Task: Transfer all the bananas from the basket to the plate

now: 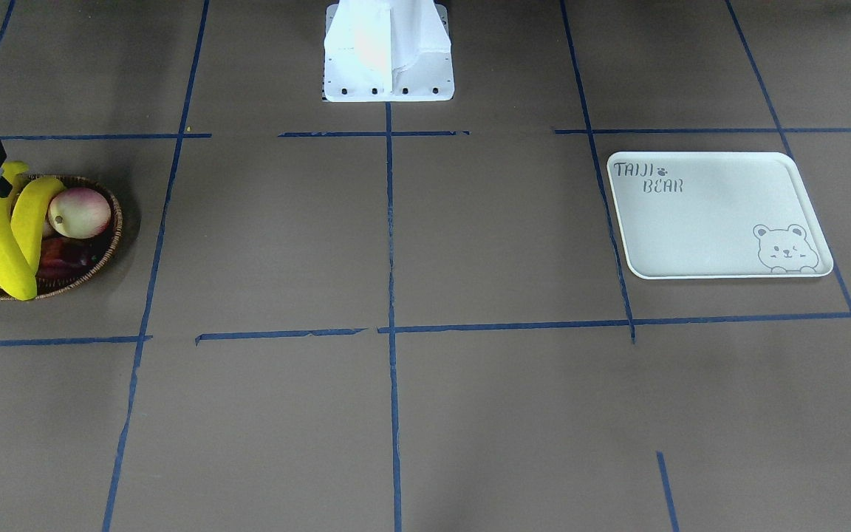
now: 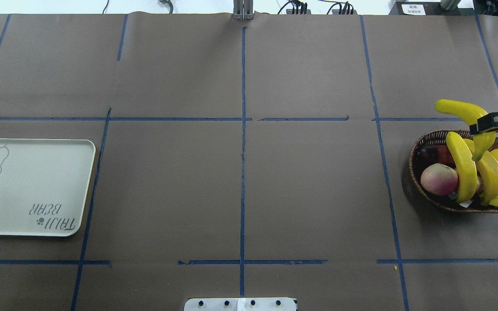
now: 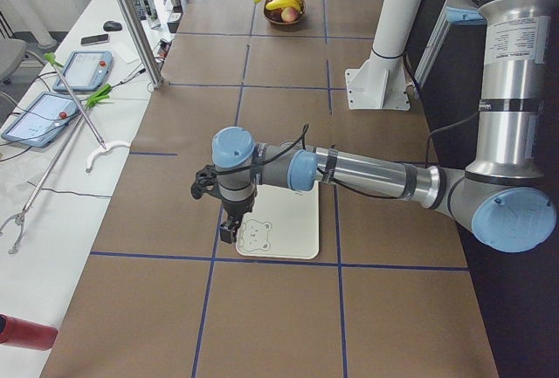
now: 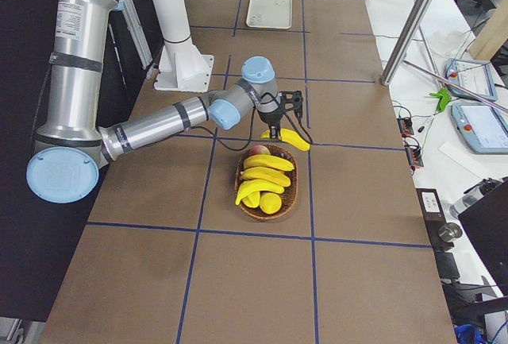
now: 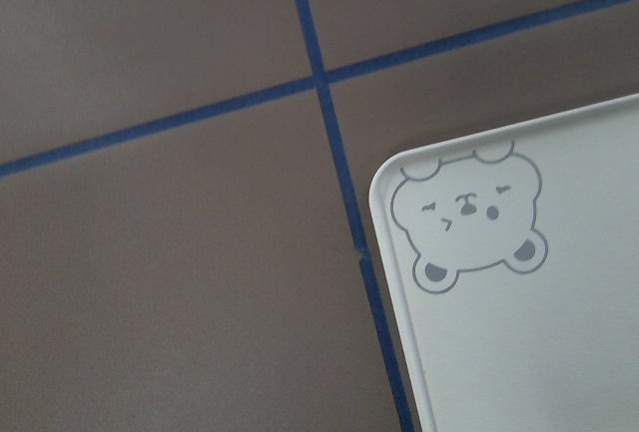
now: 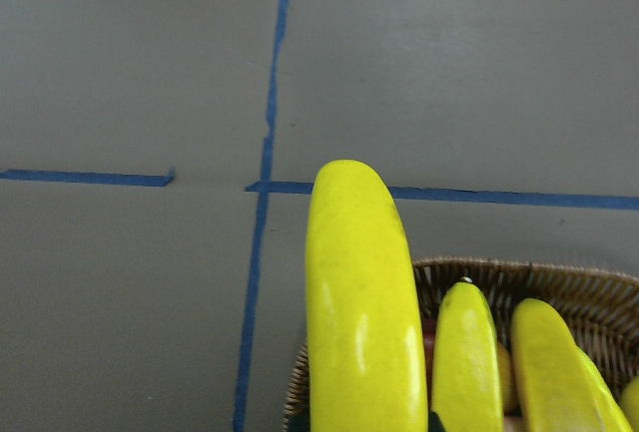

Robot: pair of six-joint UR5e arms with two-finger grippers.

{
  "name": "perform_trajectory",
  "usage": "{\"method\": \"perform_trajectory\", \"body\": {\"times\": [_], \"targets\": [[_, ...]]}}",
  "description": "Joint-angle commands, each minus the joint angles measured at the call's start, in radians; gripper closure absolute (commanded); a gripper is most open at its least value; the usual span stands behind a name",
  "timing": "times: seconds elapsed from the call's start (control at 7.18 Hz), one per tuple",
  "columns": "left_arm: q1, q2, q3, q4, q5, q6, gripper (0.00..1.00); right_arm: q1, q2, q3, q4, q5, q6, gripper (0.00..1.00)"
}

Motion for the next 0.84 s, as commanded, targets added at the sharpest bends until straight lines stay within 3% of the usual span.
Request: {"method": "perform_trajectory", "body": {"times": [0.0, 0.14, 0.28, 0.7], "targets": [[0.033, -0.058, 0.008, -0.038, -0.055, -0.165, 0.0, -0.039, 0.07, -0.024, 0.065, 0.026, 0.002, 0.96], [0.058, -0.058, -0.005, -0.104, -0.15, -0.354, 0.0, -0.043, 0.076, -0.069, 0.121, 0.075, 0.001, 0.97], [0.079, -0.058, -0.005, -0.189, -0.166, -0.48, 0.0, -0.043, 0.122, -0.106, 0.137, 0.147, 0.002, 1.0], [0.212, -0.075, -0.039, -0.389, -0.167, -0.859, 0.0, -0.076, 0.191, -0.114, 0.148, 0.148, 0.039, 1.0]]}}
